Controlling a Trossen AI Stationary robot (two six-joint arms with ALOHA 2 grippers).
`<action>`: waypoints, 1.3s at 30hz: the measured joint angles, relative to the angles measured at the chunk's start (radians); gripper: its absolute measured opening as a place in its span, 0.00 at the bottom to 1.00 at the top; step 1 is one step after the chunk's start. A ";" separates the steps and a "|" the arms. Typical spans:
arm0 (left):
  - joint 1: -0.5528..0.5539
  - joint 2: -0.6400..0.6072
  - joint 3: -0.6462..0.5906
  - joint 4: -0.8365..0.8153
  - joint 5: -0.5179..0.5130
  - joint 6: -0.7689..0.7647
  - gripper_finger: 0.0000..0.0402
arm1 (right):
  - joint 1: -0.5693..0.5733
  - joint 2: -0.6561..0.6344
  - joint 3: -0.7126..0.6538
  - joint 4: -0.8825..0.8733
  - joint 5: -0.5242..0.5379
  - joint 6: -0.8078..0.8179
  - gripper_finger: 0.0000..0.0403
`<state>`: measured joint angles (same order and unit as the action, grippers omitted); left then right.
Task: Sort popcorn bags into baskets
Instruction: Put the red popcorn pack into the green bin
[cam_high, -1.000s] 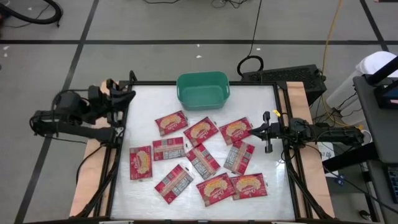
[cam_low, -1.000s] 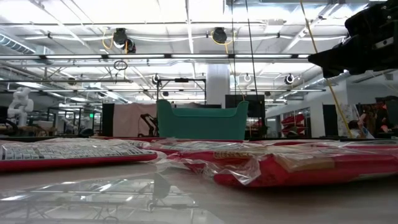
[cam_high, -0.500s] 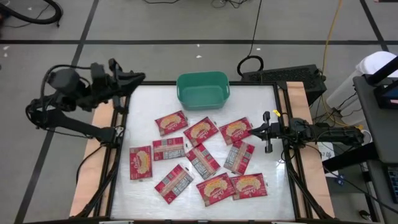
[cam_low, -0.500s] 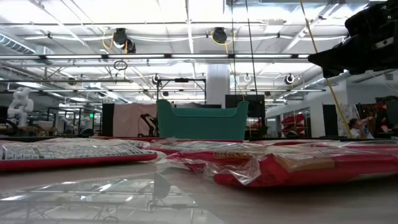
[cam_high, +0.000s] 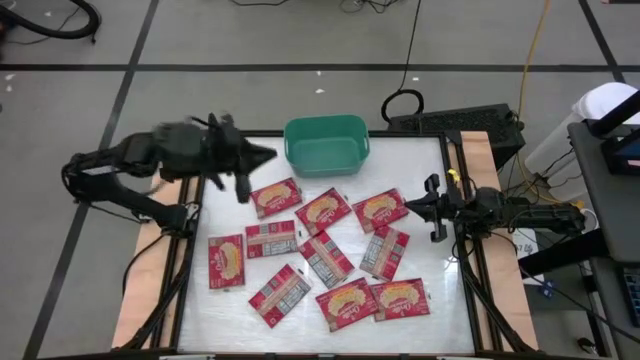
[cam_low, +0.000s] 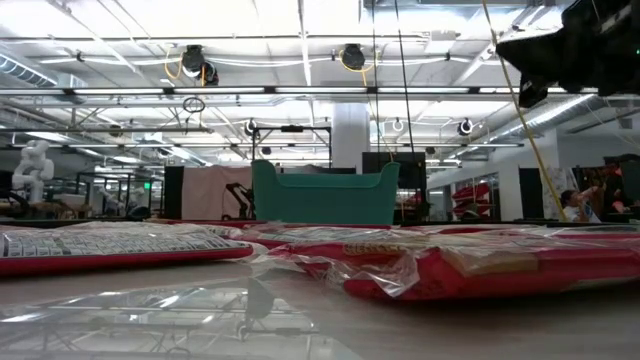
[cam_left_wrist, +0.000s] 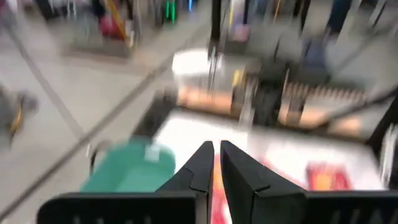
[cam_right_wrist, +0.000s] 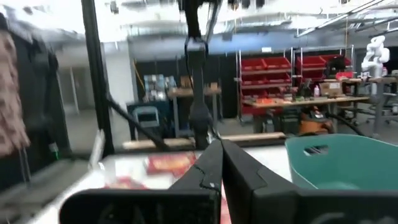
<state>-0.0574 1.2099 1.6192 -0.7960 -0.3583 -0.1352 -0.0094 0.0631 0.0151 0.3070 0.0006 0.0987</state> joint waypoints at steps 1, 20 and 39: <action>0.000 0.015 0.000 -0.056 -0.001 -0.029 0.08 | 0.000 0.000 0.000 0.029 0.002 0.028 0.00; 0.010 0.243 -0.080 -0.338 0.130 -0.171 0.08 | 0.000 0.261 0.387 -0.142 0.176 0.587 0.00; -0.044 0.244 -0.442 0.008 0.285 -0.126 0.34 | 0.003 0.891 1.141 -0.731 0.126 0.631 0.00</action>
<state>-0.1013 1.4536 1.1767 -0.7883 -0.0736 -0.2612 -0.0061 0.9539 1.1561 -0.4245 0.1271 0.7296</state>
